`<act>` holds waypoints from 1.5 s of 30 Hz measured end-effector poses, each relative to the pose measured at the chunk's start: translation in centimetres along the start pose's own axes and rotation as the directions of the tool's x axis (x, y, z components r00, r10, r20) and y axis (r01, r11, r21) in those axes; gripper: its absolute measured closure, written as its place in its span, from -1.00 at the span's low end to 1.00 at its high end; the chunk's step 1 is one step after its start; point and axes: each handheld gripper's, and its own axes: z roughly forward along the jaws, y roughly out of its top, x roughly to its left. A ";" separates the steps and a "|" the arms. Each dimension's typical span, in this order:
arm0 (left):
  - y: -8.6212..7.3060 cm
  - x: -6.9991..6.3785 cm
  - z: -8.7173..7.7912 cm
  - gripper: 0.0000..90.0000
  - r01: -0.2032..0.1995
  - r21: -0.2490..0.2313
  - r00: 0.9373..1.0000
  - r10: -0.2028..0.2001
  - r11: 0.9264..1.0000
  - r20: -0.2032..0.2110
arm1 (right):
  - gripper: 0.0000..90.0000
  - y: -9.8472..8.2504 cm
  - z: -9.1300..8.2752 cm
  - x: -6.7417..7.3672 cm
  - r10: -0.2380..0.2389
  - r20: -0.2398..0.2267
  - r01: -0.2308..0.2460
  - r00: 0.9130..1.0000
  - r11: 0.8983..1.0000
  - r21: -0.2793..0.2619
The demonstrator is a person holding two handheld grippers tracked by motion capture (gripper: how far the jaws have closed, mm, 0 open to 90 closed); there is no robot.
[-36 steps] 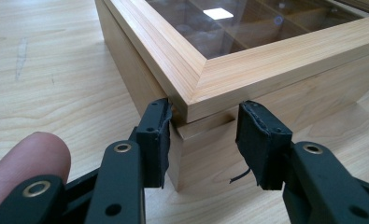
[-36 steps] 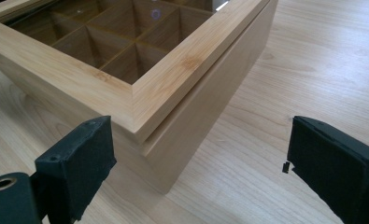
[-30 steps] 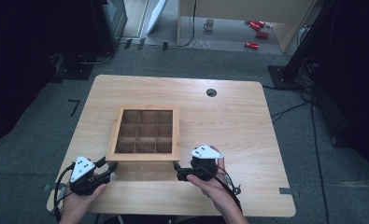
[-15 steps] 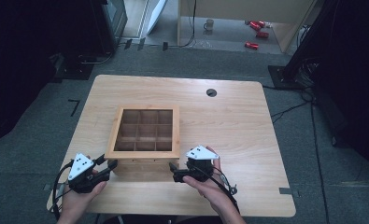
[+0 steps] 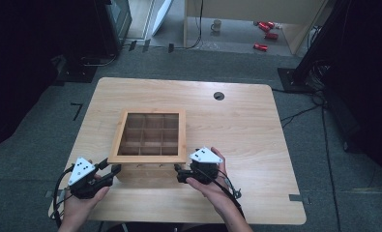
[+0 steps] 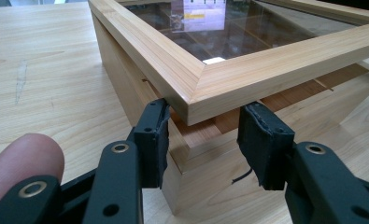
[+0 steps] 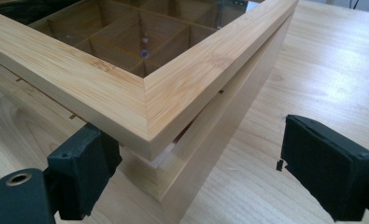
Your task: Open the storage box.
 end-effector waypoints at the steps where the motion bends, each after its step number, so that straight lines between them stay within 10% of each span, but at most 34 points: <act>1: 0.0 0.1 0.0 0.20 0.003 0.001 1.000 -0.003 1.000 0.001 | -0.74 0.0 0.0 0.0 -0.008 0.000 0.008 1.000 1.000 0.000; 17: -2.3 1.3 0.7 -0.59 0.028 0.120 1.000 -0.028 0.992 -0.002 | -0.78 1.3 -0.4 -0.1 -0.060 0.004 0.060 0.998 0.998 -0.018; 35: -4.8 2.3 2.7 -0.64 0.049 0.262 0.994 -0.021 0.964 -0.109 | -0.82 4.7 -1.3 -0.9 -0.075 -0.007 0.074 0.997 0.994 -0.085; 45: -5.1 1.7 3.1 -0.63 0.005 0.264 0.988 0.036 0.964 -0.150 | -0.91 6.9 -1.5 -1.6 -0.107 -0.011 0.106 0.994 0.989 -0.101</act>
